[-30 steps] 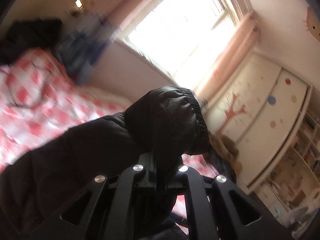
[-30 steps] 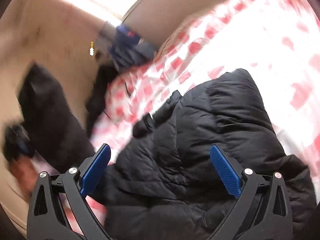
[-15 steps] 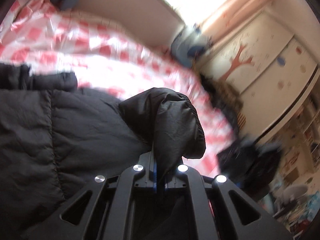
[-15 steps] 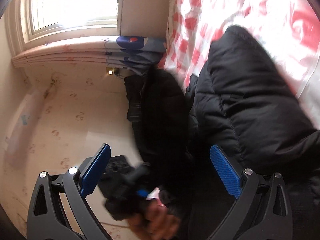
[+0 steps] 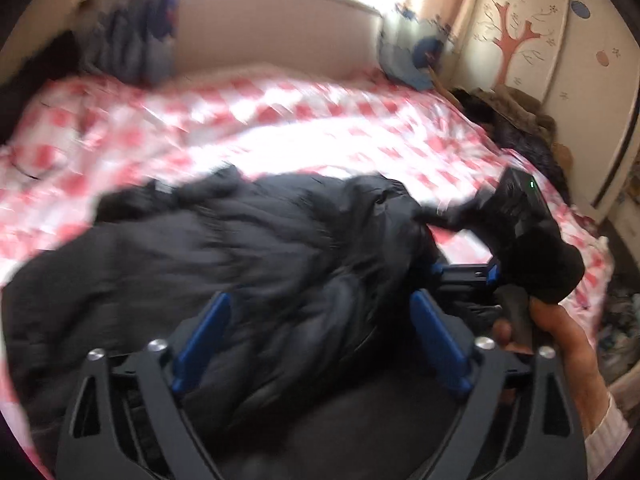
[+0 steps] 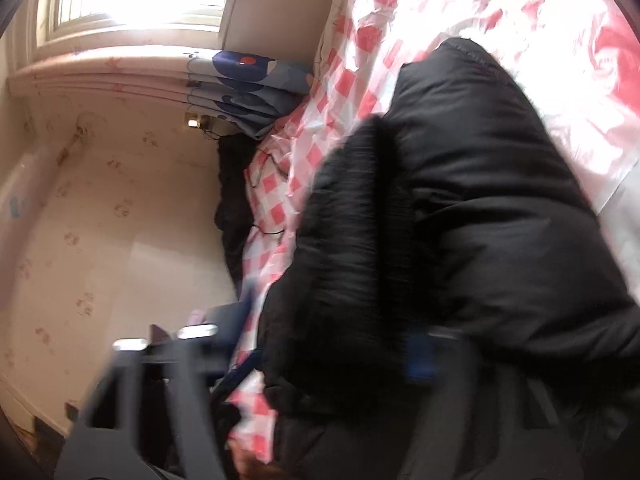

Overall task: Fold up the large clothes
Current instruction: 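Lay the sleeve across the jacket body and open the left tool, then move both open tools to the jacket hem edges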

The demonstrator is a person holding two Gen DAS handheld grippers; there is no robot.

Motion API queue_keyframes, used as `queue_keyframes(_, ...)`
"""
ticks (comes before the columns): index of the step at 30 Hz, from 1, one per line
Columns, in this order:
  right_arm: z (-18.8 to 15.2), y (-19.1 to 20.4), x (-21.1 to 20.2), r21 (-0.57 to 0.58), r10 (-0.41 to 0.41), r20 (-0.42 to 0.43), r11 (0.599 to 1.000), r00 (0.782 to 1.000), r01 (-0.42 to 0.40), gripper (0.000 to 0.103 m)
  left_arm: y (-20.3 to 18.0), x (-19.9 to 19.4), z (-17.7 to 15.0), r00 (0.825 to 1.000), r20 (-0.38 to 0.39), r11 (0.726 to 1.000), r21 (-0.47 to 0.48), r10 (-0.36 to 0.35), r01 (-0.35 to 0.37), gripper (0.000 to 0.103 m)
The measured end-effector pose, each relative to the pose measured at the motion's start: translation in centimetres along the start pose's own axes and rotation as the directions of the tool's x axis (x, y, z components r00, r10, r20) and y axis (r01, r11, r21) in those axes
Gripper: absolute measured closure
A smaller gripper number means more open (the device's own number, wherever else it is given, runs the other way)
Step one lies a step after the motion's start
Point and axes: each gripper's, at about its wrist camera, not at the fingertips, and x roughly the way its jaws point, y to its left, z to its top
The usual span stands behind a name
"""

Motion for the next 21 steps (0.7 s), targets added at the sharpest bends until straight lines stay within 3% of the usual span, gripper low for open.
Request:
queue_keyframes(2, 0.0, 0.7, -0.6, -0.035, 0.014, 0.032, 0.999, 0.999, -0.013, 0.085, 2.2, -1.9, 0.0, 0.996, 0.044, 0.997, -0.033, 0.076, -0.074, 0.009)
queue_keyframes(5, -0.1, 4.1, -2.6, -0.188, 0.003, 0.113, 0.982, 0.994, 0.018, 0.087, 7.4, -4.6, -0.3, 0.977, 0.089, 0.969, -0.172, 0.192, -0.175, 0.007)
queue_keyframes(7, -0.5, 6.2, -3.8, -0.271, -0.021, 0.168, 0.960, 0.986, 0.066, 0.088, 12.0, -5.9, -0.9, 0.966, 0.101, 0.923, -0.333, 0.238, -0.193, 0.007)
queue_keyframes(9, -0.8, 7.1, -4.8, -0.312, -0.079, 0.213, 0.939, 0.974, 0.144, 0.089, 15.1, -6.4, -2.0, 0.964, 0.113, 0.876, -0.452, 0.242, -0.167, 0.007)
queue_keyframes(12, -0.8, 5.3, -4.8, -0.276, -0.215, 0.214, 0.922, 0.953, 0.270, 0.089, 17.7, -5.5, -3.9, 0.959, 0.068, 0.820, -0.537, 0.275, -0.197, 0.007)
queue_keyframes(14, -0.3, 3.1, -4.1, -0.235, -0.310, 0.184, 0.907, 0.933, 0.348, 0.089, 18.2, -2.8, -4.8, 0.962, -0.007, 0.814, -0.531, 0.273, -0.235, 0.007)
queue_keyframes(16, -0.1, 1.3, -3.0, -0.220, -0.382, 0.142, 0.887, 0.913, 0.405, 0.089, 18.3, -0.2, -6.0, 0.955, -0.119, 0.829, -0.475, 0.271, -0.294, 0.007)
queue_keyframes(19, 0.0, 0.1, -2.8, -0.204, -0.427, 0.110, 0.874, 0.898, 0.441, 0.089, 17.8, 1.1, -6.3, 0.947, -0.151, 0.840, -0.437, 0.284, -0.321, 0.007)
queue_keyframes(21, -0.1, 1.1, -3.4, -0.220, -0.461, 0.156, 0.846, 0.873, 0.486, 0.083, 17.7, 0.2, -6.1, 0.950, -0.117, 0.843, -0.440, 0.289, -0.310, 0.007)
